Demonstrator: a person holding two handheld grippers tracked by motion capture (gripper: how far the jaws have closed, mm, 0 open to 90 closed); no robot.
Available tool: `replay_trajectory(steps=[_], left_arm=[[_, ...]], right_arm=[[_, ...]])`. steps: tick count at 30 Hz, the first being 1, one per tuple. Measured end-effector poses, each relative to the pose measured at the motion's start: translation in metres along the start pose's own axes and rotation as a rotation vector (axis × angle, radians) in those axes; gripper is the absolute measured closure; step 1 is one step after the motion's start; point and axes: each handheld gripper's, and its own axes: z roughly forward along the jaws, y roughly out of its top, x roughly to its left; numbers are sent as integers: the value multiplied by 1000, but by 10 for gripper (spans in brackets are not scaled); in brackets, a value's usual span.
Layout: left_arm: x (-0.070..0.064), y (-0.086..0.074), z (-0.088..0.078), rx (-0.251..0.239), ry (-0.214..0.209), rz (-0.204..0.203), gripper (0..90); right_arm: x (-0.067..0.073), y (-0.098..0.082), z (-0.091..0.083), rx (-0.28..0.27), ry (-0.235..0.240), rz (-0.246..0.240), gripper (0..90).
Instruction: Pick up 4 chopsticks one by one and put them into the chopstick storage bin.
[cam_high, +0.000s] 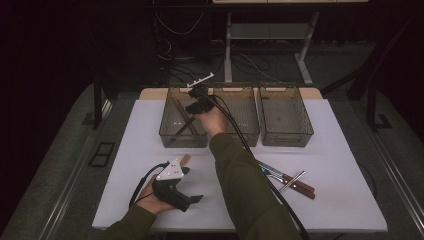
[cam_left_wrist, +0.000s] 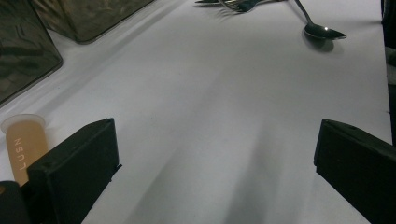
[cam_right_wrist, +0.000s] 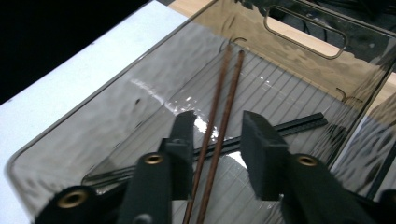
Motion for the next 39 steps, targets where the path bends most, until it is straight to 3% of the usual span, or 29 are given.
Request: replay_trajectory(steps=[7, 14, 17, 30, 39], left_arm=[[0, 0, -1, -3, -2, 1, 0], [1, 0, -2, 2, 4, 4, 0], [1, 0, -2, -1, 7, 0, 0], [0, -1, -2, -1, 16, -10, 0], [0, -1, -2, 0, 21, -18, 0]], right_arm=[[-6, -12, -20, -26, 57, -11, 478], [-17, -31, -48, -78, 86, -18, 386], [-21, -42, -60, -94, 76, -37, 328], [-39, -85, -108, -140, 91, -105, 261], [-47, -112, -129, -153, 105, -102, 261]])
